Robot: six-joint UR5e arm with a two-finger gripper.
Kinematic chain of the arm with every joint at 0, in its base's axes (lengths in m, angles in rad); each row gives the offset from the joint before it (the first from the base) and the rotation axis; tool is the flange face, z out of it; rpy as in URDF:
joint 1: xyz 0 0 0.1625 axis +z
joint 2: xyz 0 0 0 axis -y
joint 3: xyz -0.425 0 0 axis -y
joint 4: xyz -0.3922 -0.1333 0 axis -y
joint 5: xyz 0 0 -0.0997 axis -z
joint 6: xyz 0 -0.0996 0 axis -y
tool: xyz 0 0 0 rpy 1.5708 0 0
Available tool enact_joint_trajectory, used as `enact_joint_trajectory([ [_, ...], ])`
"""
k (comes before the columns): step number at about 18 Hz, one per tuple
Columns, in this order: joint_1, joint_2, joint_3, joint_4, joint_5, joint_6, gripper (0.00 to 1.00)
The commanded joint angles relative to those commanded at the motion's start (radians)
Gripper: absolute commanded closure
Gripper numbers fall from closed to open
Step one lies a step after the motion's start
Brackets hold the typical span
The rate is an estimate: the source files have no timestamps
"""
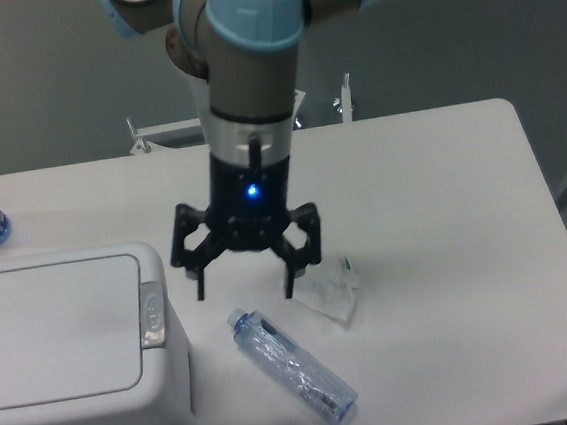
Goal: Open the trash can
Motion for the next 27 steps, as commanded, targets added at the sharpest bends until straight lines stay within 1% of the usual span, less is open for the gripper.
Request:
enact_joint_trajectory([
  [10,-0.023,-0.006,-0.014,0.0,0.002,-0.006,0.0],
  [27,-0.025,-0.009,-0.015,0.0,0.002,-0.017,0.0],
])
